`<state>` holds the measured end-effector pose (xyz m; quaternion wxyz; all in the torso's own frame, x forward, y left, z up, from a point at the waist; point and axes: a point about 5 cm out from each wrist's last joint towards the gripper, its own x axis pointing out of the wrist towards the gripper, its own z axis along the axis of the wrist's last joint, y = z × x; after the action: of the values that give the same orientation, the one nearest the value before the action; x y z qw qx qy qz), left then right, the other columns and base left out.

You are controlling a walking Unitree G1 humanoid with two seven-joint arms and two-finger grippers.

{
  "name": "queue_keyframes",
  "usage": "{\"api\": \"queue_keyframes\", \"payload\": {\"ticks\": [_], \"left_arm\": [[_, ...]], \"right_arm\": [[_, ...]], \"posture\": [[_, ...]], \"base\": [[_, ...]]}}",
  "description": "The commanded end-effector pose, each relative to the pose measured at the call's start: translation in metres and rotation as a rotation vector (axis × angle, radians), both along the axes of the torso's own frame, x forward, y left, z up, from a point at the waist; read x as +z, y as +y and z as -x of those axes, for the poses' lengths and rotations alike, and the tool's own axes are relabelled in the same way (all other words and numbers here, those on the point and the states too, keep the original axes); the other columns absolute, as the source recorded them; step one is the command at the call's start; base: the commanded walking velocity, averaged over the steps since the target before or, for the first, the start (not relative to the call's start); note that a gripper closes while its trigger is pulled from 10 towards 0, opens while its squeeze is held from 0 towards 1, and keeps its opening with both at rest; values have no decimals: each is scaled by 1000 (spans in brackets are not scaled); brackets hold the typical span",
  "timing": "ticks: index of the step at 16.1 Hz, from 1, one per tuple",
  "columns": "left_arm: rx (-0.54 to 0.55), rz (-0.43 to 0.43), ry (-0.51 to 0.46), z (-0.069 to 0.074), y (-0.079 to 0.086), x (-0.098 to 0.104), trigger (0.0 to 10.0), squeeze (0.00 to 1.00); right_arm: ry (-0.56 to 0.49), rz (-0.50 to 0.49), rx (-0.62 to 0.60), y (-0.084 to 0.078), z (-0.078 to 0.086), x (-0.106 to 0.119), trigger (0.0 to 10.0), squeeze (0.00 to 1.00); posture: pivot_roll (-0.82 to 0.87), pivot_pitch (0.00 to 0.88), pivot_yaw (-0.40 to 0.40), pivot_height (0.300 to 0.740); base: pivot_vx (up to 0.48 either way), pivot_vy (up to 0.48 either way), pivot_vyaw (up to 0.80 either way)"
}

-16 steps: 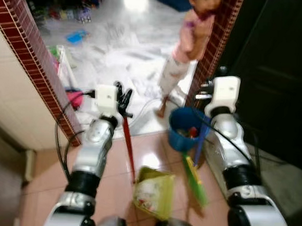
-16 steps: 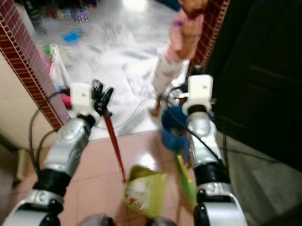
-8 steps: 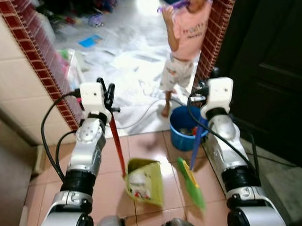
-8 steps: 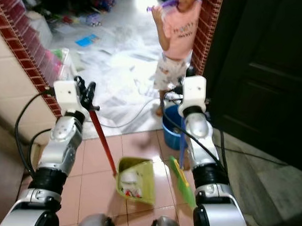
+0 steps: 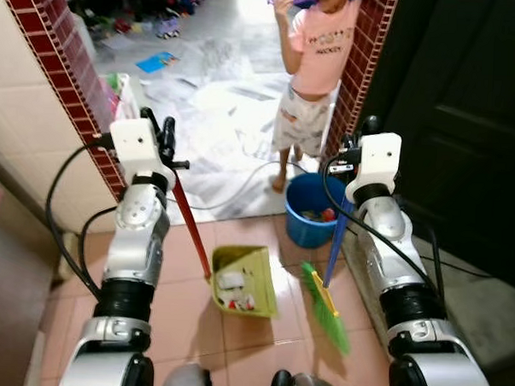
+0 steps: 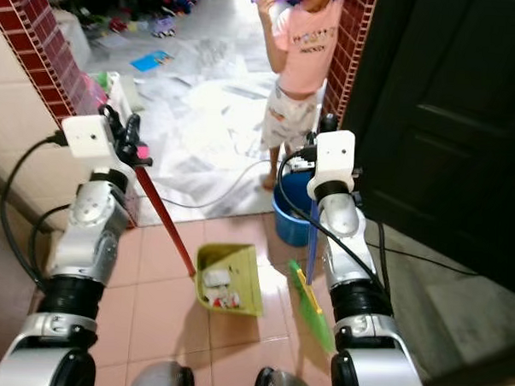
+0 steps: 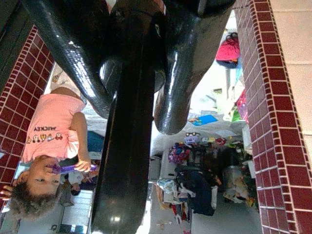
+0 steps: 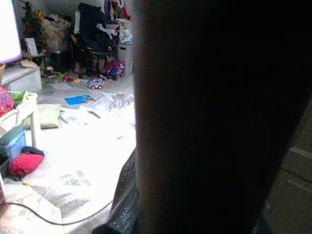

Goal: Sweep floor

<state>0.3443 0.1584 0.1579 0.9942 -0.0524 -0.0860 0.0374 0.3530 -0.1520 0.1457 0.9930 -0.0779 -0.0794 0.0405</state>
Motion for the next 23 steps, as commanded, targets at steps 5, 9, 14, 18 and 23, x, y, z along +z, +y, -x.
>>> {"api": "queue_keyframes", "payload": {"ticks": [5, 9, 14, 18, 23], "left_arm": [[51, 33, -175, -2, 8, 43, 10000, 0], [84, 48, -245, -4, 13, 66, 10000, 0], [107, 90, -341, -6, 18, 98, 10000, 0], [121, 118, -382, -7, 22, 116, 10000, 0], [119, 133, -383, -9, 19, 117, 10000, 0]], "right_arm": [[-35, 17, -10, -3, 0, 9, 10000, 0], [-5, 51, -36, -9, 1, 3, 10000, 0], [6, 54, -41, -10, 1, 1, 10000, 0], [21, 50, -8, -5, 2, -2, 10000, 0], [37, 47, 14, -2, 3, -4, 10000, 0]], "posture": [[-47, 0, 25, 740], [-49, 0, 21, 740], [-54, 0, 20, 740], [-54, 0, 17, 740], [-60, 0, 16, 740]], "base": [[0, 0, 0], [0, 0, 0], [0, 0, -565], [0, 0, -102], [0, 0, 0]]}}
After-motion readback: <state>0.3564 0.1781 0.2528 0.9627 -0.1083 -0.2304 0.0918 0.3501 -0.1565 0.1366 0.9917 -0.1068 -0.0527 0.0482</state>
